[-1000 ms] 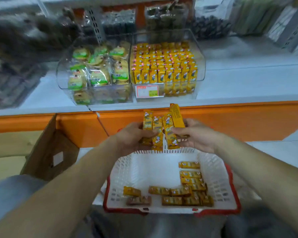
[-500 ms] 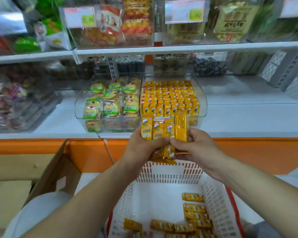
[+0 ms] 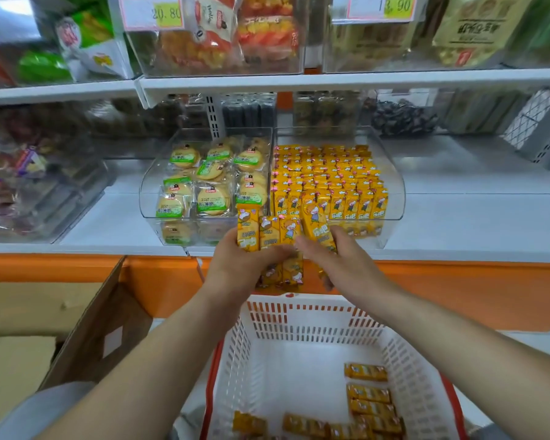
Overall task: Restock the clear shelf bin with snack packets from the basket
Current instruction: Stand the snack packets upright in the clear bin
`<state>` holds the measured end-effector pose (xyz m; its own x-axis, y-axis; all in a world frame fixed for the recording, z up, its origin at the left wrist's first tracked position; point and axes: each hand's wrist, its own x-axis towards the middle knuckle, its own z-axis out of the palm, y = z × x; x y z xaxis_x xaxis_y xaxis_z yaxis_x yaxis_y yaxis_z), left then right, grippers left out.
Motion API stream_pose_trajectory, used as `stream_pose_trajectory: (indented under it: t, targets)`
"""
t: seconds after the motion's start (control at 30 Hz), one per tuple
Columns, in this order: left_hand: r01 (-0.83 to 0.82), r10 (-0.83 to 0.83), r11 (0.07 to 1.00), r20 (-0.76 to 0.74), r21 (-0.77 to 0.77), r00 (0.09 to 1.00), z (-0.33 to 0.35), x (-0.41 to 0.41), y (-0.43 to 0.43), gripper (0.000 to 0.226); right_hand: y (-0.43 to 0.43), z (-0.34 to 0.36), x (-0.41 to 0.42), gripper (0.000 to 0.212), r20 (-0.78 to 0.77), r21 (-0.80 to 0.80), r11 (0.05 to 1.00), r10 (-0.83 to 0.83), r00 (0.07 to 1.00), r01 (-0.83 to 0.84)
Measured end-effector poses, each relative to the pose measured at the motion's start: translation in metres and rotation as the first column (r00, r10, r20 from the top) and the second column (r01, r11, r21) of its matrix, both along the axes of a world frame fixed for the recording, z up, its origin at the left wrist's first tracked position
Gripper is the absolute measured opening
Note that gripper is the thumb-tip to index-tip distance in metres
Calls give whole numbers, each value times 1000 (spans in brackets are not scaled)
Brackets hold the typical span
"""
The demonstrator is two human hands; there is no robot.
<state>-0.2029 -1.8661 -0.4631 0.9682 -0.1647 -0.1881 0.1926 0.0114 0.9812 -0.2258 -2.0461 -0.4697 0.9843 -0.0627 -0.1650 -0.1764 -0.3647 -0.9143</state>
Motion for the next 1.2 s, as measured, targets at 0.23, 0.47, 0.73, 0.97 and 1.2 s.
stream_pose_trajectory:
  t: [0.23, 0.47, 0.73, 0.97, 1.2]
  targets:
    - [-57, 57, 998, 4, 11, 998, 7, 0, 9, 34, 10, 5, -4, 36, 36, 171, 985, -8, 999, 1]
    - [-139, 127, 984, 115, 109, 985, 23, 13, 35, 56, -8, 13, 10, 30, 196, 79, 996, -60, 979, 45]
    - [-186, 174, 979, 129, 83, 976, 29, 23, 59, 50, -4, 29, 90, 48, 435, -147, 970, -112, 893, 193]
    - [-188, 174, 978, 141, 90, 975, 21, 28, 63, 42, 7, 4, 138, 43, 357, -401, 903, -1, 934, 155]
    - [-197, 182, 975, 129, 108, 975, 18, 32, 60, 42, 15, -15, 143, 18, 258, -437, 894, 23, 966, 95]
